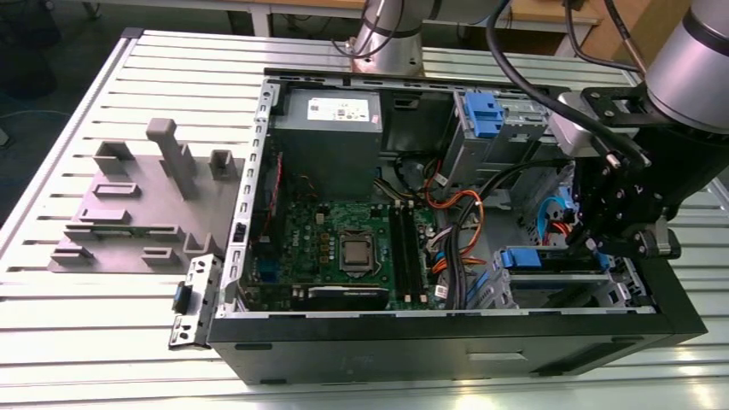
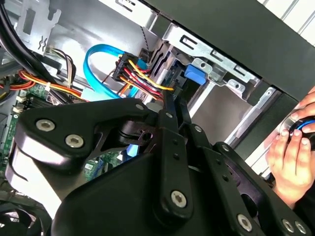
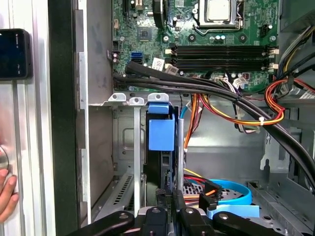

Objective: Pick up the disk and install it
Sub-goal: 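Insert the first disk wire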

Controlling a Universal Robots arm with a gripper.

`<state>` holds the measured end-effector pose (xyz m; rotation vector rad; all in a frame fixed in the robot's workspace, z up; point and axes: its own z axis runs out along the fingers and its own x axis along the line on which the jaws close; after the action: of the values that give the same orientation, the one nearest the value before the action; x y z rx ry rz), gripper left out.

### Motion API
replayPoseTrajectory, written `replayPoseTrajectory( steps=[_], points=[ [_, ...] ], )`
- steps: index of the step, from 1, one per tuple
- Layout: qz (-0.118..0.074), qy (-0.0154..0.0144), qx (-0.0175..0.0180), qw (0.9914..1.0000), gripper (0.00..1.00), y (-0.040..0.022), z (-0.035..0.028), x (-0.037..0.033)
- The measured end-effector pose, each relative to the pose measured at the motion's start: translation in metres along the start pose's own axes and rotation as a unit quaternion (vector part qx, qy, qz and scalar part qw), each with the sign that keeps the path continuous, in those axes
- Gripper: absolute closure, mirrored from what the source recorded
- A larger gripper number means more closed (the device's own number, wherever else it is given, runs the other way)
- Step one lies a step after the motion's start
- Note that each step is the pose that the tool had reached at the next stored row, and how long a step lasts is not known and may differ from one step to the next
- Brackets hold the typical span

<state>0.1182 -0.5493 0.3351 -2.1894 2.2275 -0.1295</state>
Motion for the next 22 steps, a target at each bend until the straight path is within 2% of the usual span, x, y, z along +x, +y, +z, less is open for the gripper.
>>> replayPoseTrajectory(
  steps=[3, 6, 8, 22],
  points=[
    [0.0, -0.0004, 0.0031, 1.0, 0.84, 0.0008, 0.0, -0.0001],
    [0.0, -0.0004, 0.0081, 0.99997, 0.84, 0.002, 0.0, 0.0],
    [0.0, -0.0006, 0.0098, 0.99995, 0.84, 0.0031, 0.0001, 0.0],
    [0.004, -0.0003, 0.0112, 0.99993, 0.84, 0.004, 0.003, -0.0003]
  ],
)
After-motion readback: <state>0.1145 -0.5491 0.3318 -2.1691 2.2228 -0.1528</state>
